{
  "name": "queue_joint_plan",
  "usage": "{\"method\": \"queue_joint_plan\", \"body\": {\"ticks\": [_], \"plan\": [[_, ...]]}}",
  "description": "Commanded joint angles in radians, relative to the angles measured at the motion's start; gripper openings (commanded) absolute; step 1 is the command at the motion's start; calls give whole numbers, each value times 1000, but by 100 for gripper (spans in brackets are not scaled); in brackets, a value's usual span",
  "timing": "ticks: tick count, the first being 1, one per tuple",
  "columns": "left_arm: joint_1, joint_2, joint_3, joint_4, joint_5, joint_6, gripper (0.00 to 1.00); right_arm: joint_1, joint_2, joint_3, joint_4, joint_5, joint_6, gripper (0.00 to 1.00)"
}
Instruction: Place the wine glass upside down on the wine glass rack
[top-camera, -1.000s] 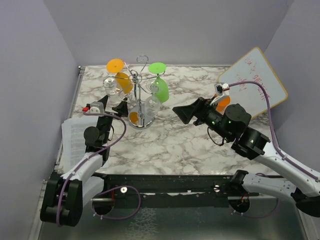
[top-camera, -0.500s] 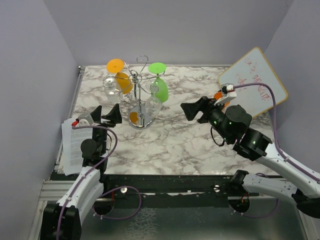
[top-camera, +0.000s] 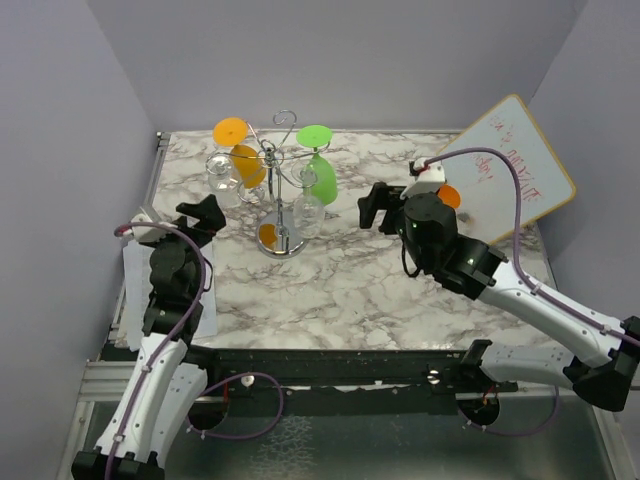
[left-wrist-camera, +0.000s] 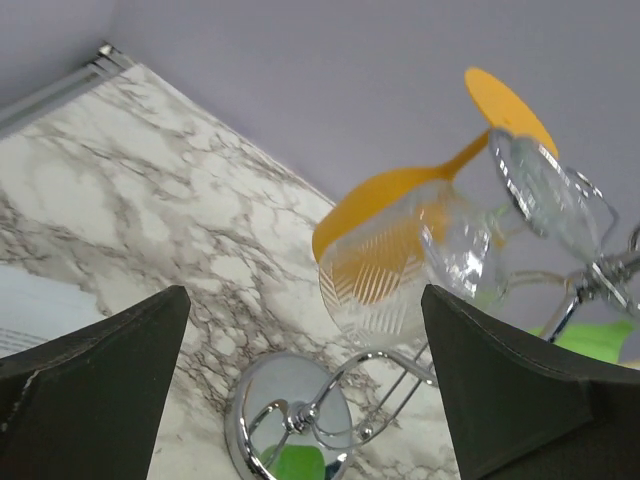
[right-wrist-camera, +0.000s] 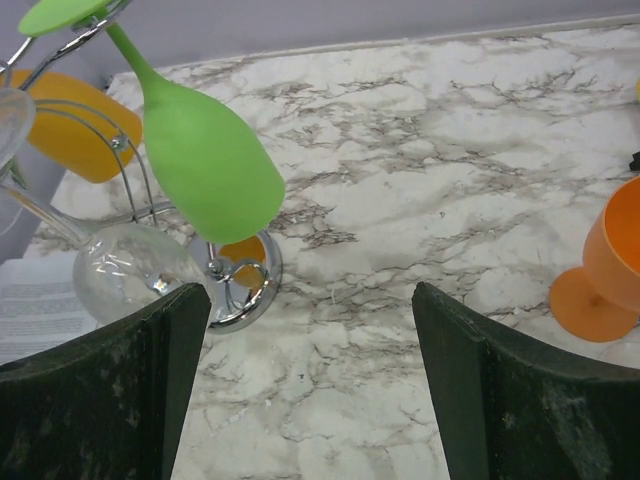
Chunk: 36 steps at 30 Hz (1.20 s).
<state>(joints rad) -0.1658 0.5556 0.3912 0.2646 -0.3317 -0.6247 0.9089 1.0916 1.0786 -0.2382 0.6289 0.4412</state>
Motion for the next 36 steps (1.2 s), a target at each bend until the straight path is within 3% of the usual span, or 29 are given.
{"method": "queue_joint_plan", "body": {"ticks": [1,7,12,17,28,32,36], "plan": [[-1,42,239,-450,-212,24,99,-46,47,66,-51,25,-44,88],[-1,81,458,-571,-186,195,99,-353,87,23,-106,-287,34,88],[-1,93,577,-611,-52,324,99,-508,129,-13,-167,-333,42,85],[-1,123,658,-639,89,355,99,-538,172,-1,-180,-296,-5,78],[-1,127,689,-635,84,324,99,-550,355,110,-213,-254,-63,62],[-1,118,685,-633,75,288,99,-550,407,145,-233,-263,-88,45],[-1,117,689,-621,172,265,99,-550,419,160,-238,-294,-101,14]]}}
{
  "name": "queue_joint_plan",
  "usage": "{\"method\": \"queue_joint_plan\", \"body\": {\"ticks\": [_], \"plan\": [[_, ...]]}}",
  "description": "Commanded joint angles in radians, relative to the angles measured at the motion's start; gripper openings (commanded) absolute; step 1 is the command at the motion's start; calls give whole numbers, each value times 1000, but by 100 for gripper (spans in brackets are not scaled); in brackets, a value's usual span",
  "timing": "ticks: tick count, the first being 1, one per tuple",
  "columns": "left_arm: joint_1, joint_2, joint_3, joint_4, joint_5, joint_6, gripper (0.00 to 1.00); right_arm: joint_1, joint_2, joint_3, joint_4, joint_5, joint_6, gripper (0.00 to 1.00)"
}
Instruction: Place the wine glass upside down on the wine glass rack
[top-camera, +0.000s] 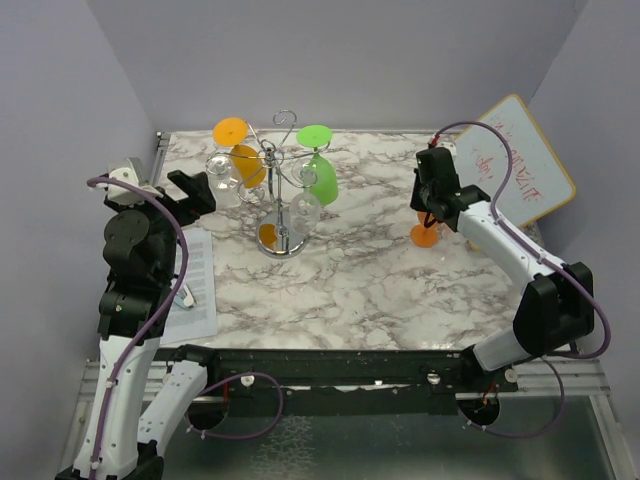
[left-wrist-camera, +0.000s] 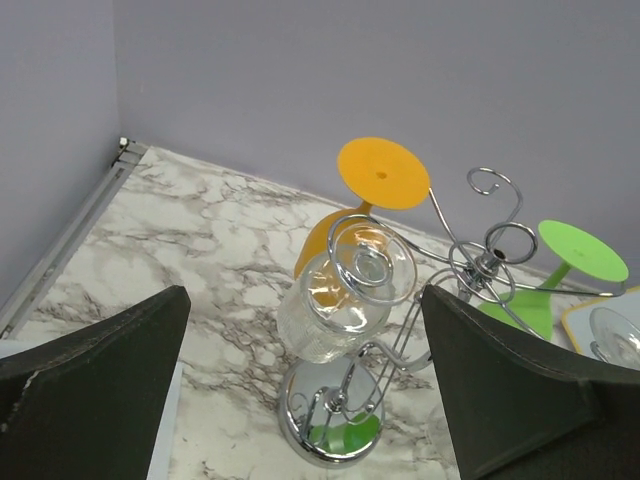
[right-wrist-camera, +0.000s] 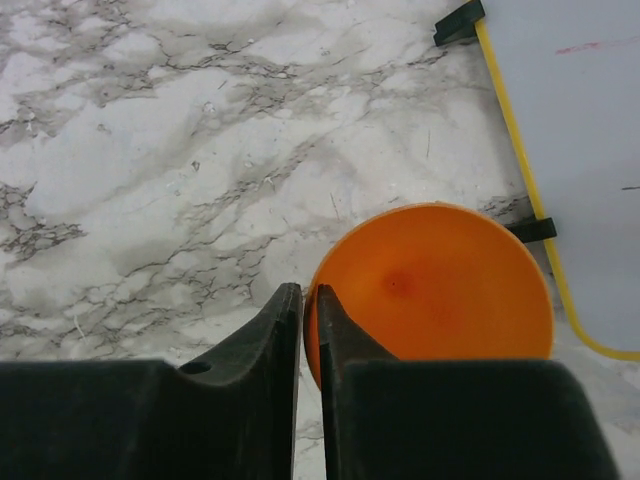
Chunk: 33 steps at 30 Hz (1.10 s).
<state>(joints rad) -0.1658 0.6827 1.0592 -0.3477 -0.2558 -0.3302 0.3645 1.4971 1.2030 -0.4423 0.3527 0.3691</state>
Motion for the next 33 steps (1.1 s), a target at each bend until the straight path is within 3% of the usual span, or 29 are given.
{"method": "queue_joint_plan", "body": {"ticks": [1,3,12,17,19,23,26,33], "plan": [[-1,-11,24,-5,126,-34,99,-5,8,36,-34,-21,-27,8],[-2,-7,40,-3,182,-36,99,-6,-14,32,-17,-34,-26,1],[-1,18,144,-15,462,-28,99,-5,-233,-81,217,-253,9,1],[-1,46,183,52,640,-119,99,-6,-420,-225,421,-282,81,1],[-1,59,175,121,729,-189,99,-5,-490,-269,487,-275,114,1],[-1,95,86,468,942,-466,99,-6,-609,-327,545,-233,184,1],[-1,115,56,577,942,-571,99,-6,-702,-372,599,-204,228,1],[-39,186,71,590,871,-635,99,-6,-837,-437,704,-186,342,1]]}}
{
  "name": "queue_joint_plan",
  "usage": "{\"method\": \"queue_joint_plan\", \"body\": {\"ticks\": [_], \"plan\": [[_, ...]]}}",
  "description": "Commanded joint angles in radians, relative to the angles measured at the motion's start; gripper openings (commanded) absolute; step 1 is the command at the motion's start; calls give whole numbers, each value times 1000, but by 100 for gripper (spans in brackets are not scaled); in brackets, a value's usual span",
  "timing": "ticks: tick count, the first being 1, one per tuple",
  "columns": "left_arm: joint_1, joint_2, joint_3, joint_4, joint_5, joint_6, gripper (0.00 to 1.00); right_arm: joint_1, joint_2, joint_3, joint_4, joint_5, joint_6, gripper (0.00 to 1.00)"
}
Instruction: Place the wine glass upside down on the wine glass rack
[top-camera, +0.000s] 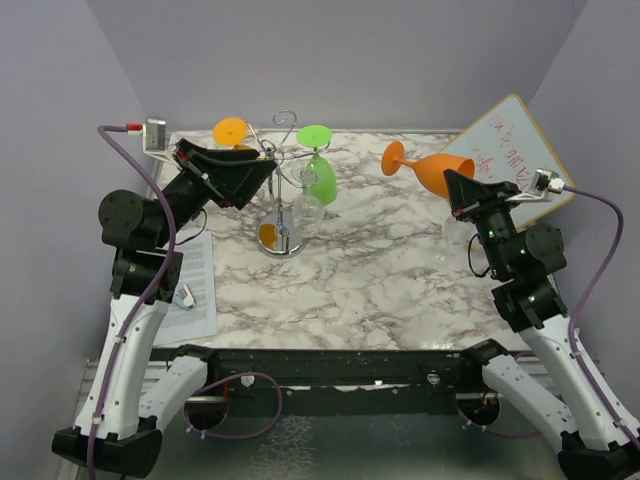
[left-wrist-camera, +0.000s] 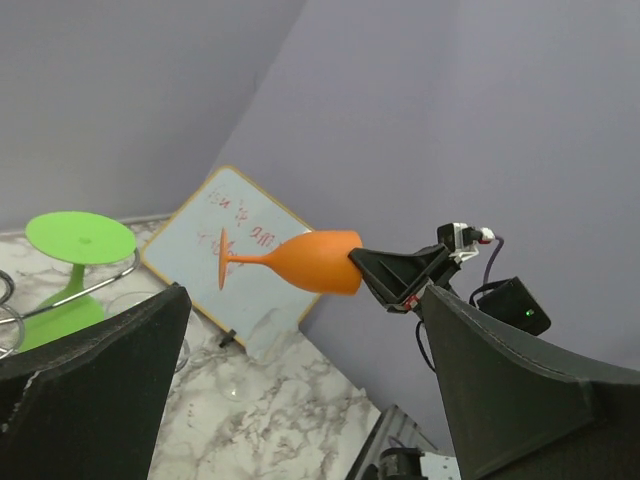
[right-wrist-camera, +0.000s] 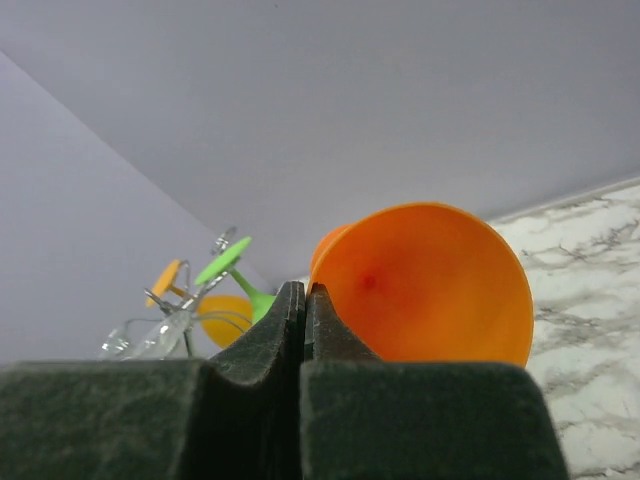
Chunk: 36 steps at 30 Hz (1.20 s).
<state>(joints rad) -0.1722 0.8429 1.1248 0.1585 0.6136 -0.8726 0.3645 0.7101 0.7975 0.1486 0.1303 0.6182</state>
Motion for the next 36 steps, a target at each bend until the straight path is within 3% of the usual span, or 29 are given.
{"method": "queue_joint_plan", "body": {"ticks": [1,4,10,15,23,36], "plan": [[-49,39,8,84,-16,-95,99,-6,-65,-40,125,40,110,1],[-143,88,18,85,-86,-82,99,-6,-102,-69,188,43,168,1],[-449,216,62,111,-314,49,99,-6,-139,-96,291,4,207,1],[-614,314,59,253,-415,37,99,-5,-174,-102,334,-28,215,1],[-706,409,98,347,-649,-50,99,-4,-230,-121,390,-78,270,1],[-784,558,203,444,-732,-123,99,-5,-177,-117,476,-111,294,1]]}}
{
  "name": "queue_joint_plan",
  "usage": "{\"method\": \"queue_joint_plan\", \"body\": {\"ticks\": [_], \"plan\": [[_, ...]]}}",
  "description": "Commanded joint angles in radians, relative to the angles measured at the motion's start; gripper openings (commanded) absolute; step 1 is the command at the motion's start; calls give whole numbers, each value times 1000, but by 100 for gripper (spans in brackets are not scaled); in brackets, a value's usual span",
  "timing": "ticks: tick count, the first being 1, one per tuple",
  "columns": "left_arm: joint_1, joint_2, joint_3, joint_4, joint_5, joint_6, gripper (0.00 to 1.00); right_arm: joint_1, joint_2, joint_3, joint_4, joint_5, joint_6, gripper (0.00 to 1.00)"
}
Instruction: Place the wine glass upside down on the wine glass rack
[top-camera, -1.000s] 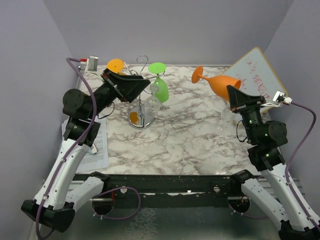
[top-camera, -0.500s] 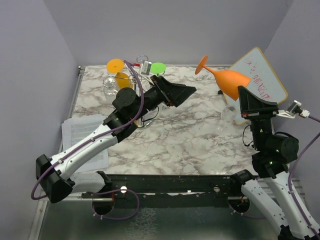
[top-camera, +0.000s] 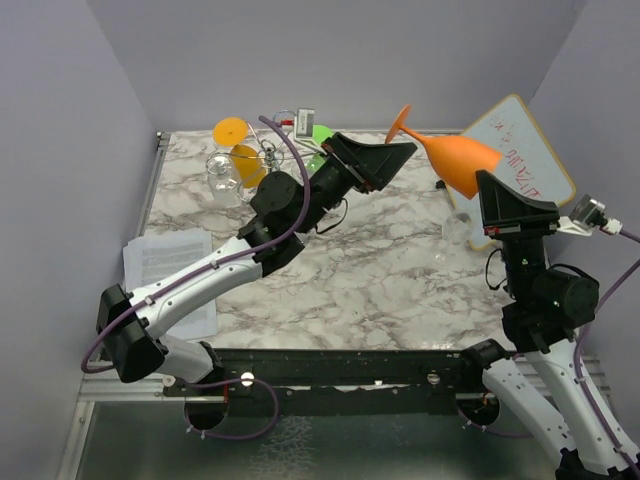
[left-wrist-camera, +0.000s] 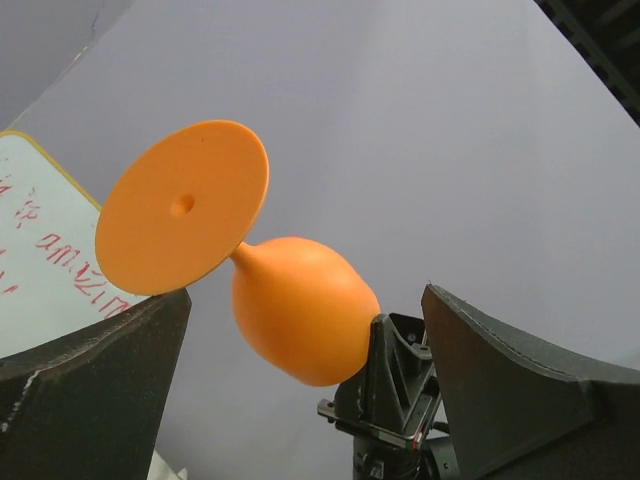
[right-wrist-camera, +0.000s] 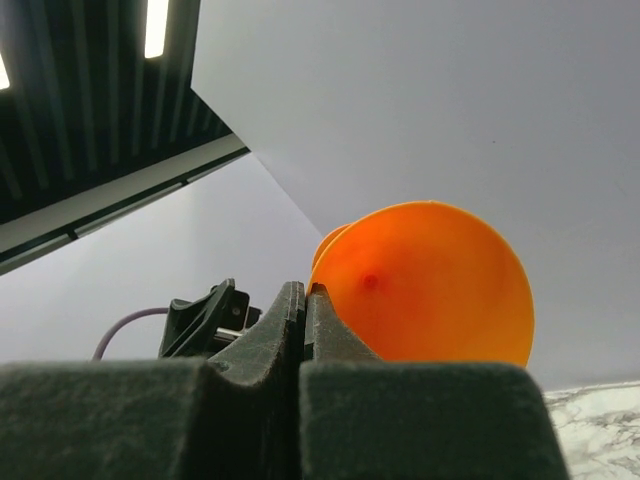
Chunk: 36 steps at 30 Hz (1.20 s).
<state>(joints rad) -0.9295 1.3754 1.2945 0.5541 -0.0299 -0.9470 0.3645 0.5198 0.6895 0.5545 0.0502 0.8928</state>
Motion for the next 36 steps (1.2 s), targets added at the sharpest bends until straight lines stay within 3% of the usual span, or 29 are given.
{"method": "queue_joint_plan", "body": {"ticks": [1,6,12,16,29,32,36], "plan": [[-32,31,36,50,-103,-54,99,-5,17,-11,75,-32,22,1],[-42,73,72,57,-152,-84,93,-5,23,-36,124,-42,50,1],[-49,116,118,70,-219,-77,65,-6,1,-46,113,-86,55,1],[-49,122,115,88,-244,-25,55,-5,-26,-52,78,-128,51,1],[-49,143,123,163,-197,-25,39,-5,-35,-94,88,-241,58,1],[-49,142,118,187,-185,-16,27,-5,-35,-95,82,-250,66,1],[-49,127,97,225,-164,49,0,-4,-47,-74,1,-234,72,1]]}}
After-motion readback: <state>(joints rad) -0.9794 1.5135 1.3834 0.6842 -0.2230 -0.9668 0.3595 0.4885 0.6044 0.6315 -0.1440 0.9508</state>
